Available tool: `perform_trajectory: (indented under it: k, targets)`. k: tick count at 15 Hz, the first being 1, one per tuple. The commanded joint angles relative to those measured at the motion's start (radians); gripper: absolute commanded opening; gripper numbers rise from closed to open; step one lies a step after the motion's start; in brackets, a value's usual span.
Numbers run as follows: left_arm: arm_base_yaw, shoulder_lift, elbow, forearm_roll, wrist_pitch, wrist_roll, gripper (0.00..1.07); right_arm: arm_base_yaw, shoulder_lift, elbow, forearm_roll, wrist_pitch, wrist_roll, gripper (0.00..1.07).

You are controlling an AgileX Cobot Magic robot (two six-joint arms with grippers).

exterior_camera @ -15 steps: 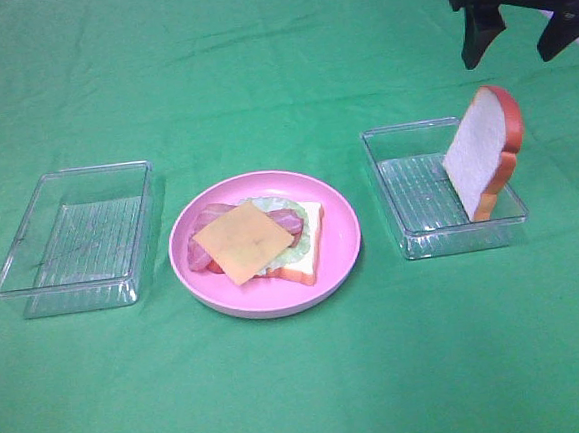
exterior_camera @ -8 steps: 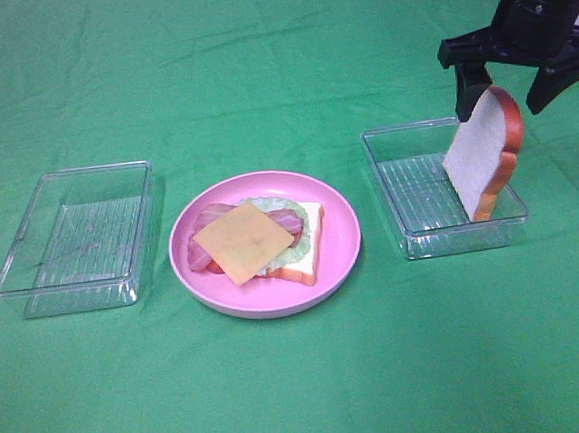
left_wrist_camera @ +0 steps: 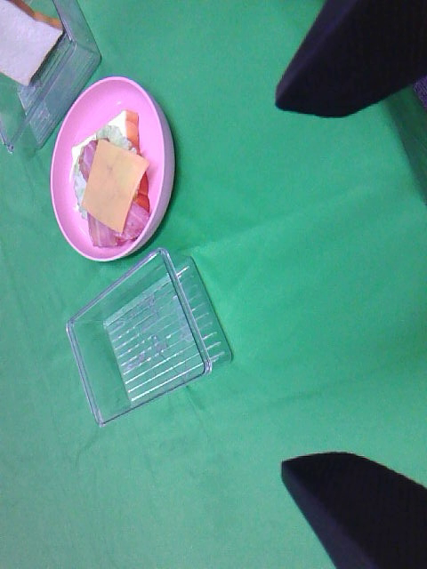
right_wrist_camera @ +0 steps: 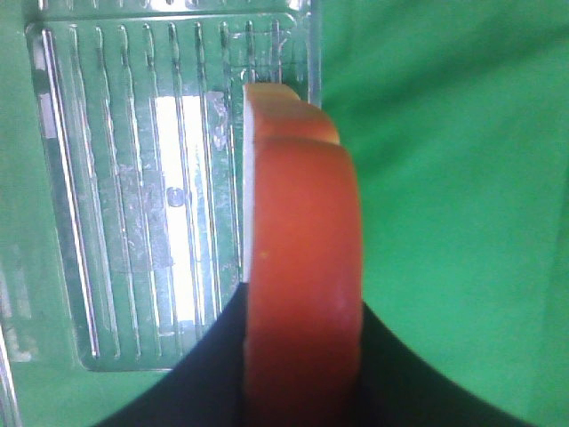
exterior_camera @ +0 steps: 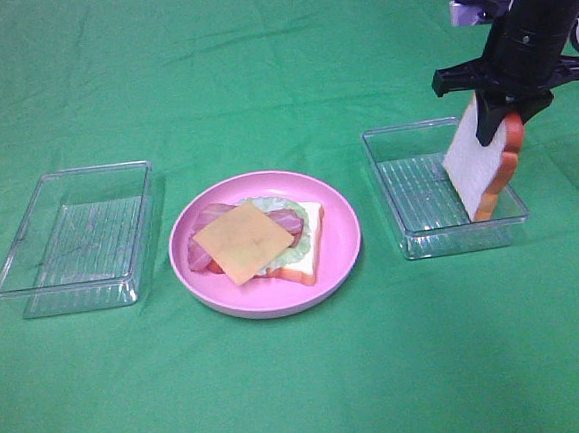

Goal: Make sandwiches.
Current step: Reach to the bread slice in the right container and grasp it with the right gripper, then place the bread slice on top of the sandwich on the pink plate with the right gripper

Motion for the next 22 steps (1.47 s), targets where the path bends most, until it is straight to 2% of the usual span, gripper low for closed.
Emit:
perform_trajectory:
  k: [1,3,6,8,9,13,14,16,17,22]
  targets:
    - [0.0,-0.018,0.002,-0.001,-0.009,0.002,0.97,0.0,-0.049,0.002,-0.003,0.011,0.006,0.0]
    - [0.0,-0.018,0.002,-0.001,-0.009,0.002,0.97,0.0,-0.102,0.002,0.027,0.016,0.005,0.0]
    - [0.0,-0.018,0.002,-0.001,-0.009,0.002,0.97,0.0,-0.16,0.002,0.152,0.025,-0.042,0.0]
    - [0.0,-0.018,0.002,-0.001,-0.009,0.002,0.97,0.0,-0.18,0.003,0.325,0.038,-0.109,0.0]
    - [0.0,-0.018,0.002,-0.001,-0.009,0.002,0.97,0.002,-0.18,0.03,0.47,0.036,-0.161,0.0]
    - [0.0,-0.018,0.002,-0.001,-0.009,0.002,0.97,0.013,-0.18,0.226,1.003,-0.025,-0.401,0.0]
    - [0.0,-0.018,0.002,-0.001,-0.009,0.002,0.97,0.023,-0.18,0.284,1.096,-0.039,-0.476,0.0]
    - [0.0,-0.018,0.002,-0.001,-0.009,0.002,0.97,0.066,-0.18,0.349,1.176,-0.083,-0.539,0.0]
    - [0.0,-0.018,0.002,-0.001,-0.009,0.002,0.97,0.149,-0.172,0.399,1.222,-0.171,-0.559,0.0]
    - [0.0,-0.018,0.002,-0.001,-0.009,0.002,0.97,0.304,-0.106,0.402,1.277,-0.323,-0.559,0.0]
